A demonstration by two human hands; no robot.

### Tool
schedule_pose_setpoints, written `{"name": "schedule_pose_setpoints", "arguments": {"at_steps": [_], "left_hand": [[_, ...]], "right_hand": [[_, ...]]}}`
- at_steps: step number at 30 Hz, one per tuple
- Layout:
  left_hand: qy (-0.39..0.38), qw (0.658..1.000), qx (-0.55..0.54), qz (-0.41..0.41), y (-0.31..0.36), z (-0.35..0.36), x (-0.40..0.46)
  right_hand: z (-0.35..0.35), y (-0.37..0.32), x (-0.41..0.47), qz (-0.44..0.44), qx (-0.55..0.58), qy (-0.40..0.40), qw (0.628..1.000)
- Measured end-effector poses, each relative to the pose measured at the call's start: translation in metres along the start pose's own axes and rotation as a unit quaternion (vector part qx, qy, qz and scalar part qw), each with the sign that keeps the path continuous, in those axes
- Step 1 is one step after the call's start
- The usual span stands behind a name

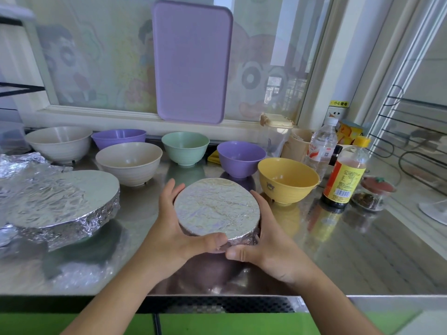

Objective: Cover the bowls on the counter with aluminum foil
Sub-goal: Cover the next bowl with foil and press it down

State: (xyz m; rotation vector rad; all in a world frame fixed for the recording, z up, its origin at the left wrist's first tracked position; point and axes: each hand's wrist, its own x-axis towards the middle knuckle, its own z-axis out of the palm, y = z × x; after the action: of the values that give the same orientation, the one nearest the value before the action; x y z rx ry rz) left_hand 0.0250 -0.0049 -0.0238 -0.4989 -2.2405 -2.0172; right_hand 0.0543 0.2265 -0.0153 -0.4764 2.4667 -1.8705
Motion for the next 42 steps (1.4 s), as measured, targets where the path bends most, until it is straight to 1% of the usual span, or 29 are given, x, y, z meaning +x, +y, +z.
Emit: {"name": "schedule_pose_setpoints", "arguments": {"at_steps": [2,5,6,7,10,13,15,17,19,21,25,27,30,33,35,38,42], "left_hand": [[-0.017,1.0,-0.021,-0.01,-0.001,-0.011,0.002],[-0.025,0.997,-0.07,-0.019,-0.005,-0.024,0.004],[-0.029,0.996,-0.085,-0.026,-0.007,-0.026,0.004],[-0.037,0.994,-0.097,-0.032,-0.006,-0.027,0.004],[-0.054,0.992,-0.111,-0.037,-0.001,-0.028,0.006],[-0.055,0.992,-0.106,-0.027,0.003,-0.034,0.007],[-0.036,0.995,-0.092,-0.02,0.005,-0.037,0.005],[0.003,0.997,-0.075,-0.009,0.004,-0.033,0.002],[0.04,0.997,-0.06,0.003,0.002,-0.027,0.0],[0.049,0.997,-0.051,-0.004,0.005,-0.019,-0.001],[0.006,0.998,-0.048,-0.046,0.006,-0.001,0.0],[0.014,0.998,-0.034,-0.043,0.005,0.008,-0.001],[0.038,0.999,-0.013,-0.017,0.0,0.011,0.0],[0.024,0.999,0.0,-0.028,-0.004,0.003,0.006],[0.01,0.999,0.01,-0.033,-0.003,-0.003,0.01],[-0.001,0.999,0.0,-0.032,0.003,-0.006,0.015],[0.004,0.998,-0.025,-0.053,-0.003,-0.006,0.019]], "right_hand": [[-0.005,-0.008,-0.005,0.018,0.009,0.003,1.0],[-0.02,-0.021,0.003,0.023,0.021,0.093,0.995],[-0.024,-0.023,0.009,0.024,0.027,0.111,0.993],[-0.025,-0.024,0.018,0.02,0.034,0.108,0.993],[-0.013,-0.027,0.04,0.034,0.022,0.051,0.998],[-0.008,-0.021,0.043,0.032,0.021,0.051,0.998],[-0.005,-0.025,0.038,0.031,0.019,0.074,0.997],[-0.005,-0.024,0.028,0.029,0.012,0.085,0.996],[-0.005,-0.024,0.019,0.032,0.019,0.08,0.996],[-0.005,-0.022,0.013,0.05,0.037,0.063,0.996],[-0.006,-0.015,0.011,0.056,0.037,0.036,0.997],[-0.005,-0.013,0.011,0.069,0.019,0.021,0.997],[-0.01,-0.012,0.016,0.057,-0.014,-0.001,0.998],[-0.024,-0.008,0.024,0.038,-0.058,-0.026,0.997],[-0.029,-0.003,0.029,0.045,-0.06,-0.037,0.996],[-0.029,0.007,0.034,0.036,-0.054,-0.04,0.997],[-0.02,0.014,0.037,0.026,-0.04,-0.021,0.999]]}}
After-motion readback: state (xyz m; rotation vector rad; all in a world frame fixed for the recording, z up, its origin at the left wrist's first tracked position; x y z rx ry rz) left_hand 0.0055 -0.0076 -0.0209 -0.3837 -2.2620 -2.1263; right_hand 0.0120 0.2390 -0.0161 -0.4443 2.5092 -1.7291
